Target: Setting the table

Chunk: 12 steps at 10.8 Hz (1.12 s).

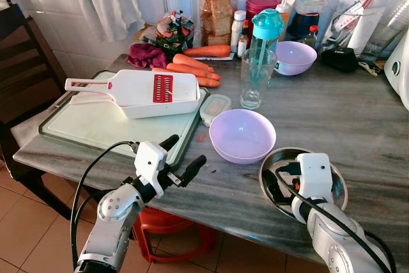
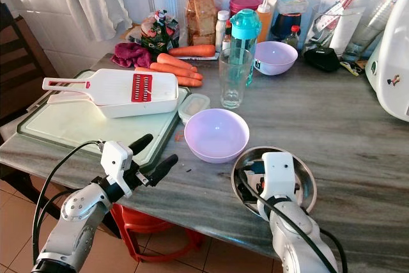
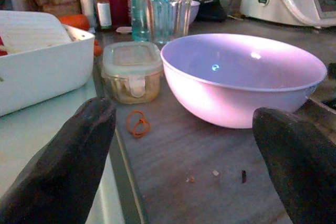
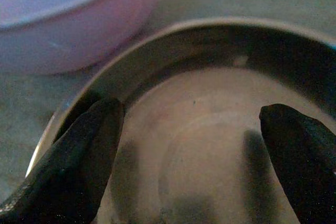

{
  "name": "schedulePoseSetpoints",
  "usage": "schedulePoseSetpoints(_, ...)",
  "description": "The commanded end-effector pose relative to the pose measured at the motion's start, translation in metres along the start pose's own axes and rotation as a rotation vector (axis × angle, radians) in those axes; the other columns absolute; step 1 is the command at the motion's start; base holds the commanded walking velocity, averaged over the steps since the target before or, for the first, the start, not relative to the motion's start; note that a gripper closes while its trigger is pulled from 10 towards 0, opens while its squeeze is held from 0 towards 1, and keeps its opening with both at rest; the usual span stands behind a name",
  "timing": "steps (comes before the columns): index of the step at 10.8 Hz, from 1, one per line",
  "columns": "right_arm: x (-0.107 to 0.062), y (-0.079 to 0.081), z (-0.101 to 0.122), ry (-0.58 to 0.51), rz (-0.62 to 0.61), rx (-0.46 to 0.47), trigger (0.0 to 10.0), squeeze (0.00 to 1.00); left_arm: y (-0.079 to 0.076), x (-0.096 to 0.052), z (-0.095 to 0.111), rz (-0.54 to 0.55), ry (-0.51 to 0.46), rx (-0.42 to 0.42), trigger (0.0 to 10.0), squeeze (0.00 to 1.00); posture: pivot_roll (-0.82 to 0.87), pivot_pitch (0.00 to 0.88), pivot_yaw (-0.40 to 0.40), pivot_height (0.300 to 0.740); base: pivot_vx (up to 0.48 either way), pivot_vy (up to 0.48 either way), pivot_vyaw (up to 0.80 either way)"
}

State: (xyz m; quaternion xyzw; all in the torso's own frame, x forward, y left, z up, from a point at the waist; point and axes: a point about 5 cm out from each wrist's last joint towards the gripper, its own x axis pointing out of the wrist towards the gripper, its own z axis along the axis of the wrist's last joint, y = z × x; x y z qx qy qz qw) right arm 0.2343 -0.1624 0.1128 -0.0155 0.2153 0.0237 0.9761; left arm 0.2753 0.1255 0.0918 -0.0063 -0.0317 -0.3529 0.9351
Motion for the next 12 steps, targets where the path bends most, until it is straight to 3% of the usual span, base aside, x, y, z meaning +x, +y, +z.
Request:
schedulePoseSetpoints(1, -0.005, -0.001, 0.010, -0.064, -0.023, -0.037, 10.0, 0.75, 0.001, -0.002, 0.003, -0.006, 0.001, 0.019, 10.0, 0.00, -0.02, 0.058, 0.038, 0.740, 0.000, 0.000, 0.00)
schedulePoseSetpoints(3, -0.013, 0.000, 0.030, -0.203, -0.060, -0.111, 10.0, 0.75, -0.003, -0.010, 0.002, -0.062, -0.006, -0.026, 10.0, 0.00, -0.02, 0.057, 0.033, 0.740, 0.000, 0.000, 0.00)
schedulePoseSetpoints(5, -0.012, 0.002, 0.043, -0.303, -0.070, -0.130, 10.0, 0.74, -0.001, -0.010, 0.005, -0.049, -0.015, -0.014, 10.0, 0.00, -0.02, 0.054, 0.032, 0.740, 0.000, 0.000, 0.00)
schedulePoseSetpoints(6, -0.012, 0.003, 0.051, -0.360, -0.080, -0.132, 10.0, 0.53, 0.003, -0.007, 0.008, -0.015, -0.031, -0.014, 10.0, 0.00, -0.02, 0.049, 0.031, 0.740, 0.000, 0.000, 0.00)
schedulePoseSetpoints(7, -0.011, 0.002, 0.056, -0.398, -0.100, -0.124, 10.0, 0.20, 0.007, -0.004, 0.012, 0.038, -0.040, 0.001, 10.0, 0.00, -0.02, 0.047, 0.028, 0.740, 0.000, 0.000, 0.00)
schedulePoseSetpoints(8, -0.008, 0.003, 0.062, -0.440, -0.110, -0.116, 10.0, 0.00, 0.013, 0.000, 0.017, 0.143, -0.051, 0.031, 10.0, 0.00, -0.02, 0.044, 0.023, 0.740, 0.000, 0.000, 0.00)
schedulePoseSetpoints(9, -0.008, 0.005, 0.068, -0.482, -0.103, -0.132, 10.0, 0.00, 0.019, 0.003, 0.019, 0.222, -0.050, 0.037, 10.0, 0.00, -0.02, 0.043, 0.022, 0.740, 0.000, 0.000, 0.00)
schedulePoseSetpoints(11, -0.005, 0.007, 0.068, -0.506, -0.094, -0.081, 10.0, 0.00, 0.039, -0.002, 0.030, 0.486, -0.112, 0.100, 10.0, 0.00, 0.00, 0.032, 0.016, 0.740, 0.000, 0.000, 0.00)
schedulePoseSetpoints(12, -0.004, 0.005, 0.067, -0.504, -0.099, -0.066, 10.0, 0.00, 0.042, -0.004, 0.030, 0.534, -0.099, 0.115, 10.0, 0.00, 0.00, 0.029, 0.015, 0.740, 0.000, 0.000, -0.61)
